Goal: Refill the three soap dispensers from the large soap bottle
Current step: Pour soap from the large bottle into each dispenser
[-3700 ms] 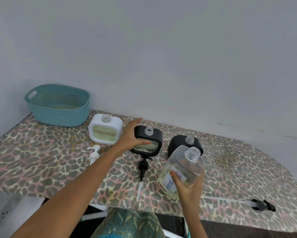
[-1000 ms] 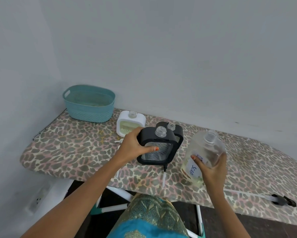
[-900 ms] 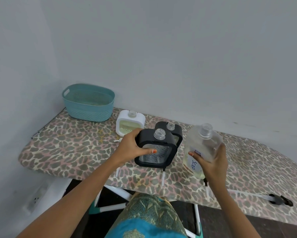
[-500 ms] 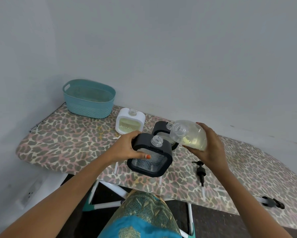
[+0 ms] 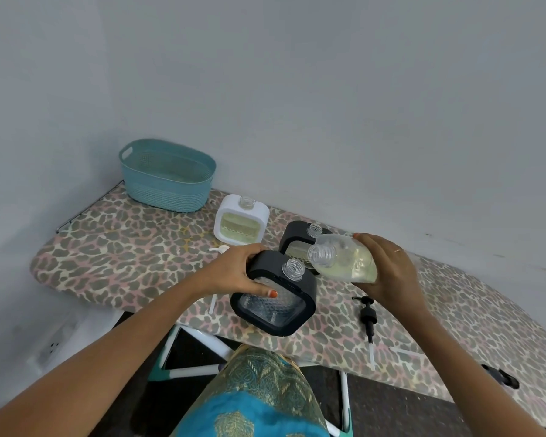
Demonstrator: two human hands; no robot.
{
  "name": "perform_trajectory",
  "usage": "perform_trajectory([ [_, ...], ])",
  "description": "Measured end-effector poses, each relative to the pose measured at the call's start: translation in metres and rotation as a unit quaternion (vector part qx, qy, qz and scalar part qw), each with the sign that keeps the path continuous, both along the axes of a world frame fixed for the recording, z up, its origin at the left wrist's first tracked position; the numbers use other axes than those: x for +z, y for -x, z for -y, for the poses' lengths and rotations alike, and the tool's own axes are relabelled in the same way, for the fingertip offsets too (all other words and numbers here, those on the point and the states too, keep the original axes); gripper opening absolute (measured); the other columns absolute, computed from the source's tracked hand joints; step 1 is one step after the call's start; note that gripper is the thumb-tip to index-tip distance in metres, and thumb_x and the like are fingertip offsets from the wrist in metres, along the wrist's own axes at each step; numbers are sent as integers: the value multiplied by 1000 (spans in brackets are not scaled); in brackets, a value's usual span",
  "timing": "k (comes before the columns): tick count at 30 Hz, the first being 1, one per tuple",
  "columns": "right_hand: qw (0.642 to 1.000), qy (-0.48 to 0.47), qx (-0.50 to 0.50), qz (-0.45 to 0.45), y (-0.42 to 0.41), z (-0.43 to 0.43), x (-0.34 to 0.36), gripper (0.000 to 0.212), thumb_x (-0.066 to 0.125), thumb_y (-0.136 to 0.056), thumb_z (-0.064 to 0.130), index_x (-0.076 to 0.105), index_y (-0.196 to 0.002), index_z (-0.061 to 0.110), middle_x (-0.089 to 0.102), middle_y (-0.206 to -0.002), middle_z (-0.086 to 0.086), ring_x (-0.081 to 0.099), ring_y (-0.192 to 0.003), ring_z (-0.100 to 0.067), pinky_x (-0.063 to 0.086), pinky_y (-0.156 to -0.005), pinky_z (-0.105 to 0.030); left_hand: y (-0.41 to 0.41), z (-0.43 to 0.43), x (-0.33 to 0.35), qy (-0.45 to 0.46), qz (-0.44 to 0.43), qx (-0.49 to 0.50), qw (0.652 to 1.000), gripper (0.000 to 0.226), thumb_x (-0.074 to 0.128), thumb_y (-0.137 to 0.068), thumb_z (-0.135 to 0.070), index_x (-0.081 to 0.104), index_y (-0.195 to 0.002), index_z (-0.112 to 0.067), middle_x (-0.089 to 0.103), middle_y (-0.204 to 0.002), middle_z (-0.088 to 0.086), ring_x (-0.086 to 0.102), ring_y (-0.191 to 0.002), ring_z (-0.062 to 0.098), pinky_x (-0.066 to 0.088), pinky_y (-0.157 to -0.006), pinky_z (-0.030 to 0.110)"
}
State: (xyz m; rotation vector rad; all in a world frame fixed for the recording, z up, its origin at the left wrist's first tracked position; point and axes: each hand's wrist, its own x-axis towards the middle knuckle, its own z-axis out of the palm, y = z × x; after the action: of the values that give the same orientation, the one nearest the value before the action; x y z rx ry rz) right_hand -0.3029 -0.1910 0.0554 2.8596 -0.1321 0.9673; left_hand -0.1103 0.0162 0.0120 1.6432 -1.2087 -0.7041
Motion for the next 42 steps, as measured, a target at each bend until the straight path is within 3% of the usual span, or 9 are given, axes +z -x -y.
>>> perform_trajectory([
  [5,999,28,1,-18,-1,4,1,58,55,-73,49,46,-116,11,67,-104,-15,66,-92,-31,52,-77,-39,3,4,2,-1,10,-4,1000,45,84,-63,-23,58,-98,-16,66,-98,3,64,-91,12,53,-83,30],
  [9,998,58,4,-15,-2,7,2,60,64,-70,46,46,-116,12,67,-106,-13,63,-95,-28,49,-79,-37,4,6,1,-1,17,-3,1000,54,83,-57,-37,58,-100,-15,67,-99,4,64,-92,16,54,-84,36],
  [13,995,101,6,-14,-3,8,4,80,90,-50,24,47,-115,12,68,-104,-13,66,-92,-30,51,-77,-38,5,8,-1,-4,17,0,1000,66,79,-51,-49,58,-102,-13,67,-99,6,64,-92,18,54,-84,39],
  [20,990,136,19,-14,-5,12,8,80,91,-48,20,48,-115,12,68,-105,-11,59,-97,-25,48,-77,-35,6,11,-3,-11,-7,-7,1000,44,84,-63,-21,55,-94,-33,65,-94,-11,63,-90,5,51,-80,20],
  [24,989,147,20,-17,-6,14,9,80,90,-46,13,48,-114,11,68,-105,-11,57,-97,-25,38,-81,-32,6,11,-4,-7,-7,-7,1000,44,83,-64,-19,54,-93,-35,64,-93,-13,62,-86,-2,49,-77,15],
  [31,987,155,23,-23,-5,15,10,79,87,-46,3,48,-114,11,68,-104,-12,49,-101,-22,36,-83,-32,5,12,-7,-2,-3,-10,1000,48,84,-63,-23,57,-103,-24,67,-102,-3,64,-95,10,53,-88,31],
  [37,986,167,12,-28,-3,16,13,82,86,-43,-2,48,-114,11,68,-103,-12,60,-96,-27,37,-83,-32,6,13,-10,-7,8,-5,1000,69,80,-52,-48,58,-108,-14,67,-102,1,65,-95,14,53,-88,39],
  [42,985,168,15,-26,-2,16,17,79,85,-45,-2,48,-114,11,68,-103,-12,52,-100,-23,36,-83,-32,7,13,-10,-7,18,-5,1000,73,79,-50,-50,58,-108,-11,67,-101,6,65,-94,18,52,-87,44],
])
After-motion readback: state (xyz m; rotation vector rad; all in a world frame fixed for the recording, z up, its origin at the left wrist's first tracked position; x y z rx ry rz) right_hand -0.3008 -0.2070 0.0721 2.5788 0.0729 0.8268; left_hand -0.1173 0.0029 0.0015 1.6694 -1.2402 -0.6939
